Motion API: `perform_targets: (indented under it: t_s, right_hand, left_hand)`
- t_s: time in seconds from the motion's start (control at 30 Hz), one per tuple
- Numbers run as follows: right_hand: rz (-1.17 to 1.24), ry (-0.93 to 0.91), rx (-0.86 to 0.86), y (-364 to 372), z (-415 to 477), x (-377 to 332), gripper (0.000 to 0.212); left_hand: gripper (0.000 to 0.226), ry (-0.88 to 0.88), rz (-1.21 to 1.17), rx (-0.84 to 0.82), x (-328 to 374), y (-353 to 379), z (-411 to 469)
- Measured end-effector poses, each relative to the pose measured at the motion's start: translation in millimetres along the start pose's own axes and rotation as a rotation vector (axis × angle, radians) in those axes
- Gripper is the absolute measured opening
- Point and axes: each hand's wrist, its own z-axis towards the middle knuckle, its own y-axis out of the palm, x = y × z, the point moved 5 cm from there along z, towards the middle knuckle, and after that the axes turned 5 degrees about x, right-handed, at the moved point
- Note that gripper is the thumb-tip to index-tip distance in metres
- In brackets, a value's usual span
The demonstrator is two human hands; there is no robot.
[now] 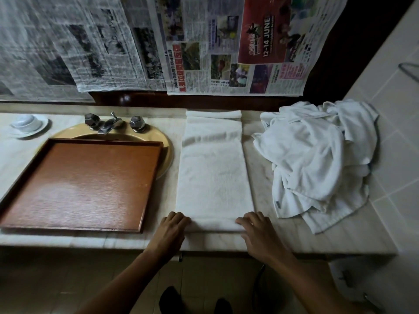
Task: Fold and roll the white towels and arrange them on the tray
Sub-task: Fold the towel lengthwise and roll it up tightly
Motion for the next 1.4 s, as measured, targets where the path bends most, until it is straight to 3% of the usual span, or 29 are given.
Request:
perform_targets:
  t_s: [0.13, 0.33, 0.47, 0.57, 0.77, 0.9, 1.07, 1.17, 1.3, 1.4]
  right_hand:
    - [-0.021, -0.018, -0.001, 1.9, 2.6, 6.6, 0.059]
    - [0.089, 0.058, -0.071, -13.7, -4.2, 8.4, 0.040]
    - [0.272, 0.149, -0.063, -6.4, -3.9, 22.2, 0.020]
    - [0.370, 0.217, -0.007, -4.4, 1.7, 26.1, 0.021]
    - [0.276, 0.241, 0.058, -12.3, 13.7, 21.7, 0.020]
    - [0.209, 0.181, 0.155, -15.8, 18.2, 11.3, 0.036]
    - [0.137, 0.053, 0.191, -6.2, 12.3, -7.3, 0.060]
    - [0.076, 0.028, 0.194, -3.5, 4.4, -14.0, 0.055]
    - [0.001, -0.016, 0.179, -5.7, -2.0, -23.0, 0.034]
    - [-0.048, -0.033, 0.159, -1.5, -2.7, -23.9, 0.036]
  left_hand:
    - [0.038, -0.005, -0.008, -0.031, -4.3, -5.5, 8.0]
    - [0.013, -0.135, -0.219, -0.093, -11.3, -25.1, 0.6]
    - [0.021, -0.328, -0.359, -0.103, -26.2, -23.0, -1.0]
    - [0.020, -0.436, -0.461, -0.111, -30.2, -23.2, 0.9]
    - [0.010, -0.603, -0.532, -0.023, -31.6, -20.0, 5.3]
    - [0.017, -0.536, -0.371, 0.082, -23.7, -20.4, 7.0]
    - [0.025, -0.108, -0.121, 0.192, 4.6, -10.4, 6.7]
    - [0.036, -0.022, -0.036, 0.161, 13.3, 1.6, 0.8]
    - [0.026, 0.017, 0.001, 0.108, 20.8, 4.7, -9.1]
    - [0.038, 0.044, 0.080, 0.068, 17.4, 12.4, -12.7]
